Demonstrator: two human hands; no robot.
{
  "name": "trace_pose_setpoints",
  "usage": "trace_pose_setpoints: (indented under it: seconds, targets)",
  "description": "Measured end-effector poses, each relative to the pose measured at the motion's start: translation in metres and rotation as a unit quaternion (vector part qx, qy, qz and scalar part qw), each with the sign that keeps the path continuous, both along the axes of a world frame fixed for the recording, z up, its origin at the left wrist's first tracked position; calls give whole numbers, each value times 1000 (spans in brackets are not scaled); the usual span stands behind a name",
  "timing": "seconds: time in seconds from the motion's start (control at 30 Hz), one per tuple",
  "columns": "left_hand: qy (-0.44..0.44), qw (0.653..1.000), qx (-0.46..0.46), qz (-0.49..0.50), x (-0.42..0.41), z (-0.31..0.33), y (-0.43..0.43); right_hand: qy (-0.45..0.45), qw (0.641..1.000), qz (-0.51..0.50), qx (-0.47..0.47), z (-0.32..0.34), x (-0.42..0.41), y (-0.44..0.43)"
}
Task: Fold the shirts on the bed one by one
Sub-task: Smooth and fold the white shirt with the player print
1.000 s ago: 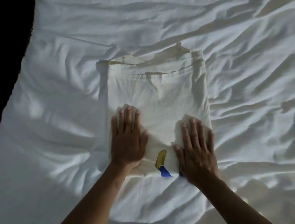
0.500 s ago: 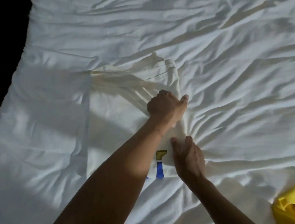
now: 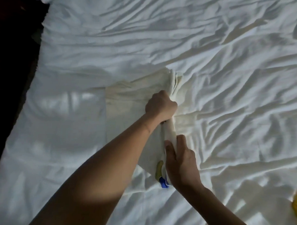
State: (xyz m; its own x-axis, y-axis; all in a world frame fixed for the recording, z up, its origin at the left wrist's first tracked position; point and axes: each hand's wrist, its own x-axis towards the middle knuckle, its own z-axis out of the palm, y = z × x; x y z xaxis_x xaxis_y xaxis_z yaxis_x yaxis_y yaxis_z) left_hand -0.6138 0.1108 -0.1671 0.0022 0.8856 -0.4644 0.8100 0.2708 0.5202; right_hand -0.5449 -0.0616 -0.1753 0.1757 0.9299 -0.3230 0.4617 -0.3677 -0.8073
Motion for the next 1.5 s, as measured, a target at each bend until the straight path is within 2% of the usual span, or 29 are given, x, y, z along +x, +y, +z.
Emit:
trace_pose_setpoints:
  seconds: [0.13, 0.23, 0.43, 0.57, 0.8, 0.87, 0.97, 1.03, 1.1, 1.17, 1.23, 1.3, 1.4, 1.5]
  targets:
    - [-143, 989, -20, 42, -70, 27, 4, 32, 999, 1, 15, 27, -63, -1]
    - [-212, 973, -46, 76, -131, 47, 4, 37, 998, -19, 42, 38, -118, -2]
    - [-203, 975, -42, 76, -266, 53, 3, 56, 996, -11, 63, 37, -245, 5]
    - [-204, 970, -61, 120, -342, 34, 4, 76, 996, 26, 39, 27, -311, 7]
    - [-205, 955, -59, 204, -435, -14, 3, 108, 988, 111, -11, 3, -377, 5]
    - [-186, 956, -49, 222, -449, -30, 1, 80, 988, 129, -5, -7, -378, 5]
    - [-165, 952, -25, 256, -455, -43, -10, -5, 994, 83, 65, -23, -359, 9]
    - [-187, 940, -27, 286, -453, -49, -25, -103, 985, 26, 135, -30, -333, 13]
    - [-175, 939, -36, 295, -449, -52, -49, -203, 965, -37, 163, -37, -303, 14]
    - [-135, 948, -33, 285, -444, -56, -78, -225, 965, -104, 89, -36, -279, 15]
    - [-93, 956, -10, 279, -438, -61, -107, -176, 970, -162, -40, -36, -264, 13]
    - [-43, 962, 28, 270, -432, -68, -131, -145, 965, -182, -120, -34, -259, 9]
    - [-10, 961, 72, 266, -424, -75, -149, -97, 961, -181, -184, -35, -258, 7]
    - [-23, 961, 60, 269, -421, -68, -153, 49, 949, -248, -187, -38, -259, 5]
